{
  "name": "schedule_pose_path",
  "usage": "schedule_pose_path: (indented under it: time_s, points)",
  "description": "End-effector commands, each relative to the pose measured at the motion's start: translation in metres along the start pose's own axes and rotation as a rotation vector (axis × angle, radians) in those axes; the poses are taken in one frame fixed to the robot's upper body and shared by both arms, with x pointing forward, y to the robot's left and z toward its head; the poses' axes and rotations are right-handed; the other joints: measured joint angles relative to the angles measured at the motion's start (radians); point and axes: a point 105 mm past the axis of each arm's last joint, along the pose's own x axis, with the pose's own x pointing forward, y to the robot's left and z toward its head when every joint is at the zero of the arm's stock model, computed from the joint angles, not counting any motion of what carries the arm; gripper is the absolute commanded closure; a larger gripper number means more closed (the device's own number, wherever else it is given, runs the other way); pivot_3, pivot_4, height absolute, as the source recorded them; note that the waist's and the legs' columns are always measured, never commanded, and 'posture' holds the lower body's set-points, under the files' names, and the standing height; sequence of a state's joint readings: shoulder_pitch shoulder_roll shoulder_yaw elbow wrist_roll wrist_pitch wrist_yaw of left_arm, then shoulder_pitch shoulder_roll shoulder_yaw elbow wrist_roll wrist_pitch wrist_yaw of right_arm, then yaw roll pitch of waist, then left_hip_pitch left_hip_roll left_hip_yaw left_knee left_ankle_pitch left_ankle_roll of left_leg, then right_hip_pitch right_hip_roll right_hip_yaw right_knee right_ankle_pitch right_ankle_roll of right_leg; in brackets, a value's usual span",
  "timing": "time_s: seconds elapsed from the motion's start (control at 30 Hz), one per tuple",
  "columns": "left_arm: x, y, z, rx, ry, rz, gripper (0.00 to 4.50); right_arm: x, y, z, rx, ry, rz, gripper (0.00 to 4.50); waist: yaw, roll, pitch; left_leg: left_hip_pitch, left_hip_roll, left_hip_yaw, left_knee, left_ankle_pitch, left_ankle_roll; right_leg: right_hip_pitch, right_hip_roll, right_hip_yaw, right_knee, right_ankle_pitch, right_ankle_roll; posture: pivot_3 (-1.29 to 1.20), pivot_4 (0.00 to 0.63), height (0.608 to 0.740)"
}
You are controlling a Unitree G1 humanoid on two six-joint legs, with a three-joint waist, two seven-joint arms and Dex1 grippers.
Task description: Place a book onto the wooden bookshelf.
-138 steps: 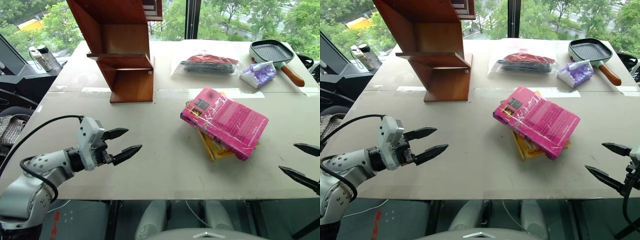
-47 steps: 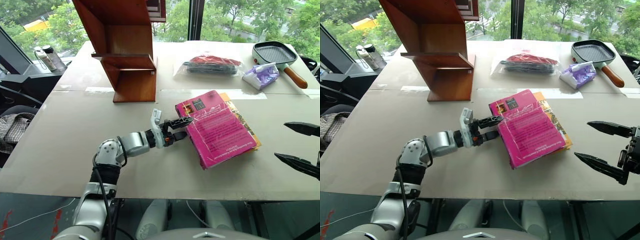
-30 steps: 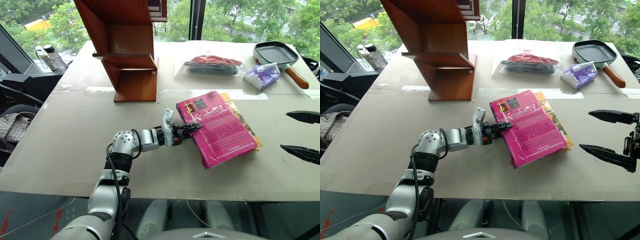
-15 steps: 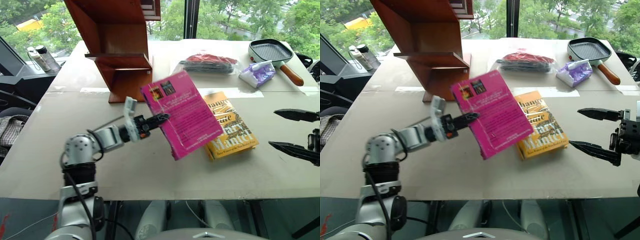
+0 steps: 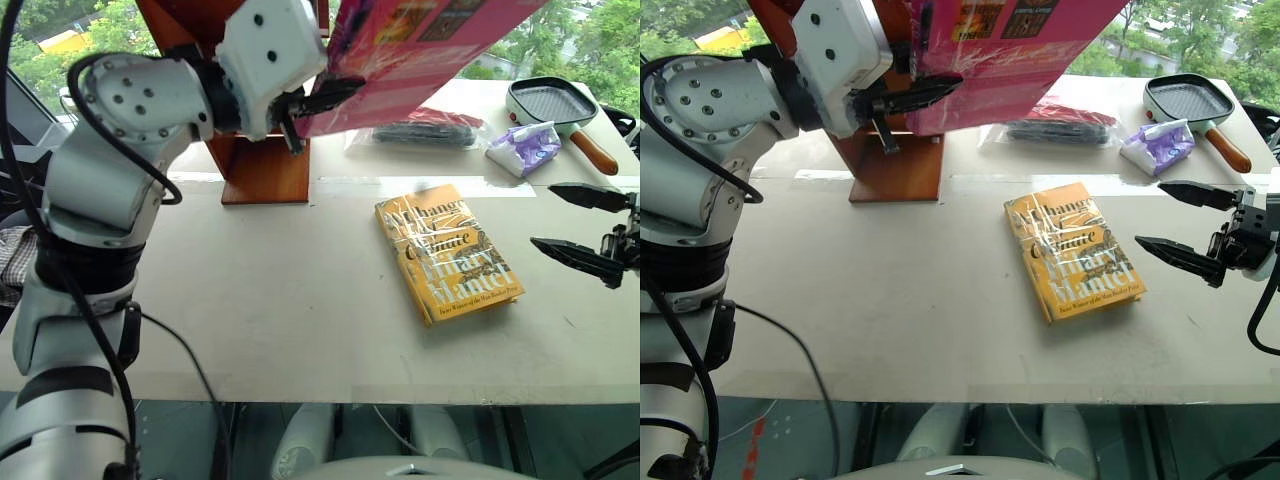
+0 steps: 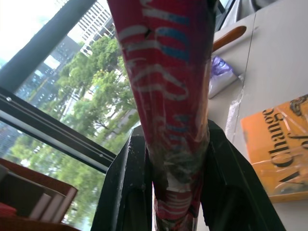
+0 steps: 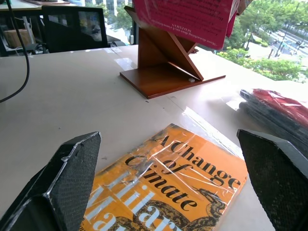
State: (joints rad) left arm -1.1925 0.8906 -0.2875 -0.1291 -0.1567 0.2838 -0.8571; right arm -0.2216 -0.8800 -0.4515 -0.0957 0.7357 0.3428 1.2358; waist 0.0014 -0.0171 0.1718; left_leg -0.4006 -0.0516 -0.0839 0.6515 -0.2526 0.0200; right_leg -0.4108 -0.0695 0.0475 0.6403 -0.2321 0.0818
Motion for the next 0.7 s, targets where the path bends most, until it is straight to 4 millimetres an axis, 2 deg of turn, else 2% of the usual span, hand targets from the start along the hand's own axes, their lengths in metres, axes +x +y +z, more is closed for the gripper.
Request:
schedule_pose_path:
  time_s: [0.03, 0.17, 0.3, 0.4, 0.5, 0.57, 0.63, 0.7]
  points:
    - [-0.011, 0.023, -0.011, 0.272, 0.158, -0.03, 3.86, 0.0, -0.007, 0.005, -0.071, -0.028, -0.015, 0.0, -0.009, 0.0, 0.0, 0.0, 0.0, 0.0, 0.0, 0.0, 0.0, 0.0, 0.0, 0.001, 0.0, 0.0, 0.0, 0.0, 0.15, 0.74]
    - [-0.024, 0.041, -0.047, 0.343, 0.406, -0.095, 3.86, 0.004, -0.012, 0.014, -0.137, -0.091, -0.045, 0.0, -0.017, 0.001, 0.001, 0.001, -0.001, 0.0, 0.001, 0.0, 0.001, 0.0, 0.0, 0.001, 0.002, -0.001, 0.001, 0.0, 0.15, 0.74]
    - [-0.037, 0.056, -0.072, 0.32, 0.589, -0.143, 3.86, 0.008, -0.015, 0.026, -0.164, -0.174, -0.069, 0.0, -0.021, -0.001, 0.005, 0.0, -0.001, 0.001, 0.002, -0.001, 0.002, 0.0, 0.0, -0.001, 0.003, -0.001, 0.001, 0.0, 0.15, 0.74]
    - [-0.047, 0.044, -0.108, 0.279, 0.755, -0.22, 3.86, 0.01, -0.016, 0.03, -0.154, -0.225, -0.082, 0.0, -0.021, -0.001, 0.005, 0.0, -0.001, -0.001, 0.002, -0.001, 0.002, 0.0, 0.0, -0.001, 0.003, -0.001, 0.002, 0.0, 0.15, 0.74]
    - [-0.049, 0.031, -0.132, 0.231, 0.848, -0.27, 3.86, 0.011, -0.014, 0.032, -0.136, -0.253, -0.086, 0.0, -0.019, -0.001, 0.005, 0.0, -0.001, -0.002, 0.002, -0.001, 0.001, 0.0, 0.0, -0.001, 0.003, -0.001, 0.002, 0.0, 0.15, 0.74]
    - [-0.052, 0.026, -0.136, 0.187, 0.879, -0.291, 3.86, 0.012, -0.012, 0.034, -0.128, -0.267, -0.087, 0.0, -0.018, -0.001, 0.005, 0.0, 0.0, -0.003, 0.003, -0.001, 0.002, 0.0, 0.0, -0.002, 0.005, -0.001, 0.002, 0.0, 0.15, 0.74]
    - [-0.044, 0.028, -0.134, 0.152, 0.86, -0.264, 3.86, 0.012, -0.01, 0.041, -0.118, -0.309, -0.09, 0.0, -0.019, -0.001, 0.005, 0.001, -0.001, -0.003, 0.003, -0.001, 0.003, 0.0, 0.0, -0.001, 0.007, -0.001, 0.002, 0.0, 0.15, 0.74]
    - [-0.04, 0.026, -0.144, 0.116, 0.886, -0.24, 3.86, 0.014, -0.009, 0.05, -0.1, -0.373, -0.094, 0.0, -0.021, 0.0, 0.005, 0.002, -0.001, -0.003, 0.004, -0.002, 0.005, 0.0, 0.0, -0.001, 0.011, -0.001, 0.002, 0.0, 0.15, 0.74]
